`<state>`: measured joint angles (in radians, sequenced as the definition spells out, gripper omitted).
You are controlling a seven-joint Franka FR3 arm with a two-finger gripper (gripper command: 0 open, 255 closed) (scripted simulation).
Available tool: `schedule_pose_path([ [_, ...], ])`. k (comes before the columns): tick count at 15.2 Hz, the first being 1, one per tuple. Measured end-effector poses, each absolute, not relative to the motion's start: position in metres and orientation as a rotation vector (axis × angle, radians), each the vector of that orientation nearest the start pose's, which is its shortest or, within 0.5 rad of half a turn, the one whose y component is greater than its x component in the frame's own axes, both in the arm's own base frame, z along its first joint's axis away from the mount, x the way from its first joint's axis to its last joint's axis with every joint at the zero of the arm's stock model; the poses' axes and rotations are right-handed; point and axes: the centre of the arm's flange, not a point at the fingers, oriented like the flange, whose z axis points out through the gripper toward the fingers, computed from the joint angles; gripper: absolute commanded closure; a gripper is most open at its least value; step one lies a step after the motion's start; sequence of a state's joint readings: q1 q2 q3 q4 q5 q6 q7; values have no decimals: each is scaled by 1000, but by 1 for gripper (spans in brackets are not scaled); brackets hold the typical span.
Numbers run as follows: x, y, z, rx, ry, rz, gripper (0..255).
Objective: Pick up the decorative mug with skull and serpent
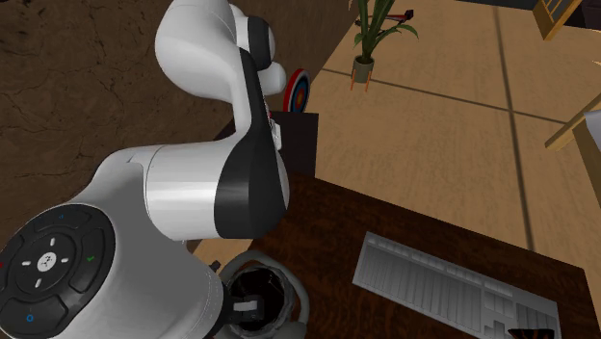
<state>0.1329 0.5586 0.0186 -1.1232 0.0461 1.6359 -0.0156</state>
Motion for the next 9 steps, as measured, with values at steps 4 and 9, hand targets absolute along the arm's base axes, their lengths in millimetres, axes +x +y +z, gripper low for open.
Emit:
schedule_pose_path([
  [4, 703, 108, 486, -3078, -247, 75, 255],
  [9, 704, 109, 487, -3078, -248, 79, 255],
])
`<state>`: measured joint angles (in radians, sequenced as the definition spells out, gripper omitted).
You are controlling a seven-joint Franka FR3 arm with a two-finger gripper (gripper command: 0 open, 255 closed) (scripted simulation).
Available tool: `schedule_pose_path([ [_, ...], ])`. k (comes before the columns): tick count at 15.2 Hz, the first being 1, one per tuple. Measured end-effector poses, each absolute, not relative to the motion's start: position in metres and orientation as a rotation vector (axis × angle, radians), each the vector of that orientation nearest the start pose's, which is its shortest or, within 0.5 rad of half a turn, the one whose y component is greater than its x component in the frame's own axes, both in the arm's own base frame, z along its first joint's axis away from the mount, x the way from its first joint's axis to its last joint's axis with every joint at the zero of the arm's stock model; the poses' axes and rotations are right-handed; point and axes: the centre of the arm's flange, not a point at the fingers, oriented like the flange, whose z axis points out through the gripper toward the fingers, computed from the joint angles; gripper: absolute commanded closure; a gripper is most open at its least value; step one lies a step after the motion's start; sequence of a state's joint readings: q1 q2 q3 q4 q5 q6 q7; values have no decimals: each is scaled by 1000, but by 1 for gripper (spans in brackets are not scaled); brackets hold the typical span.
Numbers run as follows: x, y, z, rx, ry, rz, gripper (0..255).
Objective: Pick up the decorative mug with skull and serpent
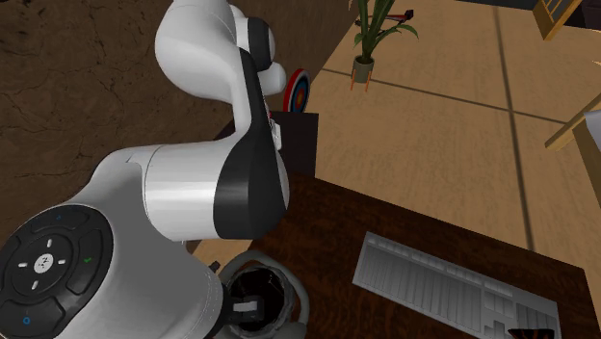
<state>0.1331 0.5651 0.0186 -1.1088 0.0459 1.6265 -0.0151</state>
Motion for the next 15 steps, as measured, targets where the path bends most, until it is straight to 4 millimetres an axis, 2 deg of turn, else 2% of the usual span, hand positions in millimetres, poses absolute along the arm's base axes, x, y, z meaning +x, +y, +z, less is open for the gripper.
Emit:
schedule_pose_path([
  [15, 704, 110, 560, -3078, -248, 81, 255],
])
